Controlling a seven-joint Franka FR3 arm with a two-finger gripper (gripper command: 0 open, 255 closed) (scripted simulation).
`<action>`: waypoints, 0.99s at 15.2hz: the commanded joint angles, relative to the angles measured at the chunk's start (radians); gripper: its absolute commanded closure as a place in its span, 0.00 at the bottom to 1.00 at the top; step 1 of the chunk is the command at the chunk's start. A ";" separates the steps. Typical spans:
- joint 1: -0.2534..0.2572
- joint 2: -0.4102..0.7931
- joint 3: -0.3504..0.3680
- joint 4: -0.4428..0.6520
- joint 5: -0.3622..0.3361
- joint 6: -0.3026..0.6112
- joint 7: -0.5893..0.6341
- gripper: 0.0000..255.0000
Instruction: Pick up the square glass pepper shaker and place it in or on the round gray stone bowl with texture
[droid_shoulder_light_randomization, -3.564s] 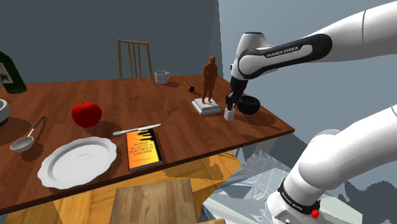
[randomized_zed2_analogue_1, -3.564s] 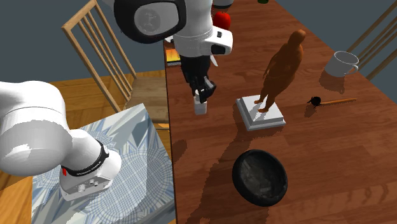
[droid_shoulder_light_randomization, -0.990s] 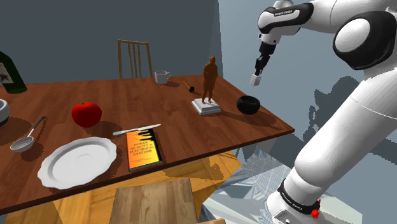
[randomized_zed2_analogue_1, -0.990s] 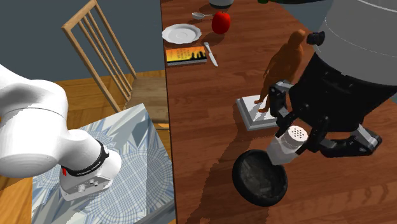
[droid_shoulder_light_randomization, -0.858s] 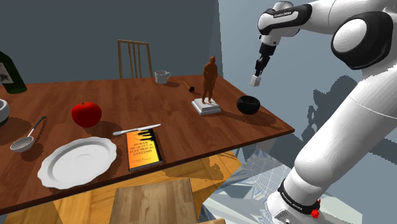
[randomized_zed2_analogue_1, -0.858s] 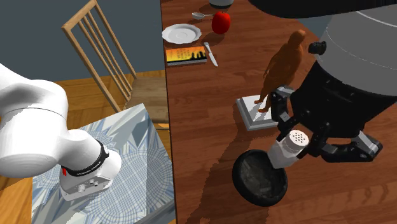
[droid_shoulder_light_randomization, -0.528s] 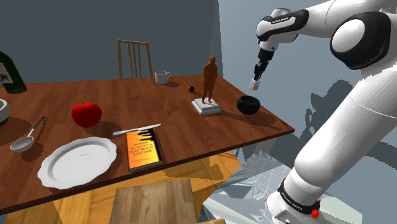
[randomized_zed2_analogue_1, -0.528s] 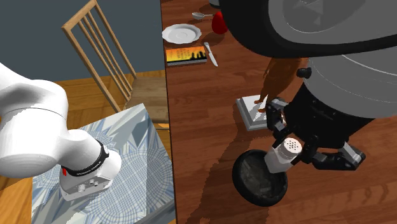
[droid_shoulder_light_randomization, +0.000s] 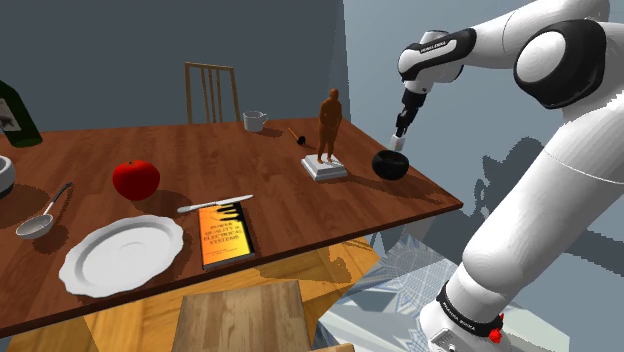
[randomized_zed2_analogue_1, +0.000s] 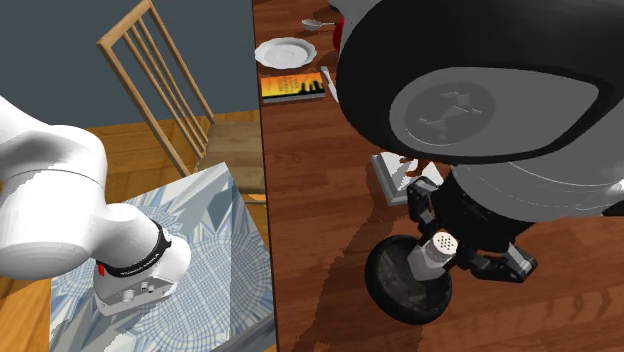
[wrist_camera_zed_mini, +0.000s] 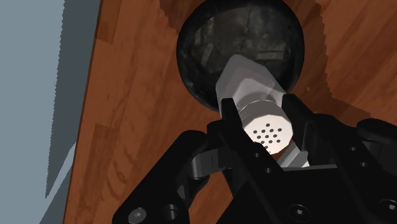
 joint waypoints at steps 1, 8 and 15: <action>0.000 0.003 0.000 -0.023 0.001 0.025 0.000 1.00; -0.001 0.015 -0.002 -0.055 0.008 0.069 -0.005 1.00; -0.001 0.015 -0.002 -0.055 0.008 0.069 -0.005 0.00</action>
